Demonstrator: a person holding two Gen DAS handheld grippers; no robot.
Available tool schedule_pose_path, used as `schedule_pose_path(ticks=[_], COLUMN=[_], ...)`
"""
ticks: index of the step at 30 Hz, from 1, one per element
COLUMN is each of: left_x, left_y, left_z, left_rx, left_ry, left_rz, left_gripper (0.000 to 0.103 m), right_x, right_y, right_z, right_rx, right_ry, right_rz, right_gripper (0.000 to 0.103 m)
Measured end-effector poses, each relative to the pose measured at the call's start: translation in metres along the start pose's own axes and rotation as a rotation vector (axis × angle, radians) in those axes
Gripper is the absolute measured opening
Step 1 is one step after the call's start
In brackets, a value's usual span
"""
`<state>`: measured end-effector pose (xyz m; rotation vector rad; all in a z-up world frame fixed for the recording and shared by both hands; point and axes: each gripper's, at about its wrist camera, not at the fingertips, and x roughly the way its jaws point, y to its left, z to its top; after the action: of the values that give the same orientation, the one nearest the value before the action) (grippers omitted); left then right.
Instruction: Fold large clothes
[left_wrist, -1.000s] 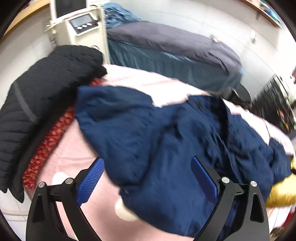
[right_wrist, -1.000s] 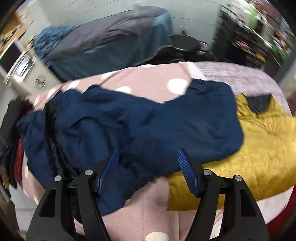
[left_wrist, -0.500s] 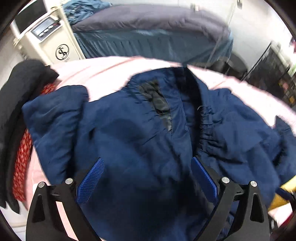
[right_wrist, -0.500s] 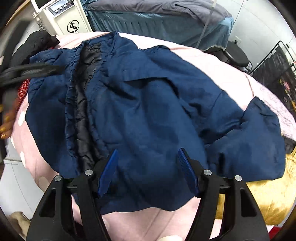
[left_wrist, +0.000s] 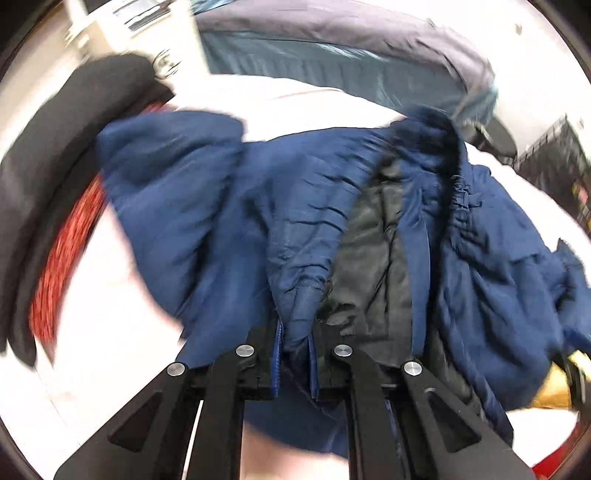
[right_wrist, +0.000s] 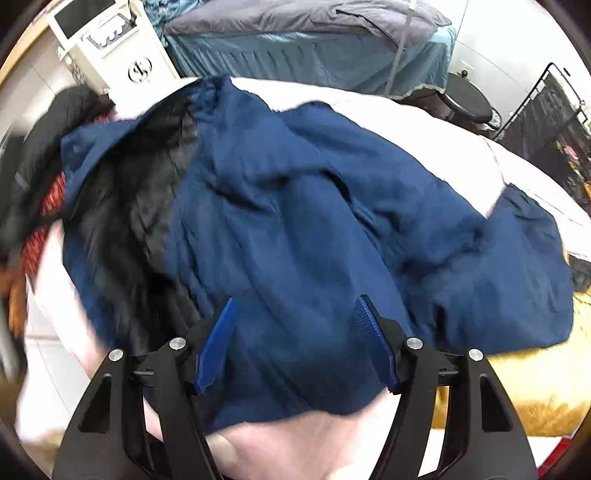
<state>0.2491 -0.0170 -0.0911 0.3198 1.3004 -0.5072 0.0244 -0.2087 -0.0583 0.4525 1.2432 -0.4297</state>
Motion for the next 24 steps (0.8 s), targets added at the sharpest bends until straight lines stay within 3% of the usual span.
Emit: schedule_pose_path(ticks=[6, 9, 11, 12, 13, 14, 15, 16, 20, 24], left_x=[-0.029, -0.041, -0.050, -0.053, -0.056, -0.057, -0.058, -0.058, -0.061, -0.070], left_y=[0.033, 0.021, 0.010, 0.007, 0.004, 0.003, 0.003, 0.004, 0.015, 0.028], left_z=[-0.033, -0.042, -0.048, -0.052, -0.055, -0.058, -0.061, -0.064, -0.074, -0.081], left_rx=[-0.077, -0.078, -0.055, -0.045, -0.035, -0.029, -0.023, -0.022, -0.003, 0.063], left_ry=[-0.025, -0.049, -0.072, -0.078, -0.081, -0.081, -0.080, -0.080, -0.074, -0.066], left_rz=[-0.016, -0.017, -0.016, -0.009, -0.002, 0.001, 0.002, 0.004, 0.019, 0.040], left_gripper=[0.010, 0.010, 0.010, 0.010, 0.010, 0.010, 0.010, 0.010, 0.010, 0.010], right_x=[0.059, 0.104, 0.128, 0.140, 0.153, 0.157, 0.156, 0.150, 0.093, 0.006], right_y=[0.060, 0.085, 0.091, 0.092, 0.090, 0.086, 0.079, 0.071, 0.041, -0.006], right_z=[0.058, 0.070, 0.073, 0.073, 0.071, 0.070, 0.067, 0.064, 0.044, 0.005], right_rx=[0.072, 0.140, 0.175, 0.178, 0.161, 0.151, 0.165, 0.182, 0.159, 0.099], right_ry=[0.074, 0.092, 0.119, 0.145, 0.164, 0.162, 0.148, 0.132, 0.037, -0.094], right_rz=[0.122, 0.023, 0.011, -0.015, -0.088, -0.124, -0.095, -0.070, -0.003, 0.004], right_gripper=[0.067, 0.067, 0.067, 0.060, 0.036, 0.033, 0.023, 0.019, 0.017, 0.016])
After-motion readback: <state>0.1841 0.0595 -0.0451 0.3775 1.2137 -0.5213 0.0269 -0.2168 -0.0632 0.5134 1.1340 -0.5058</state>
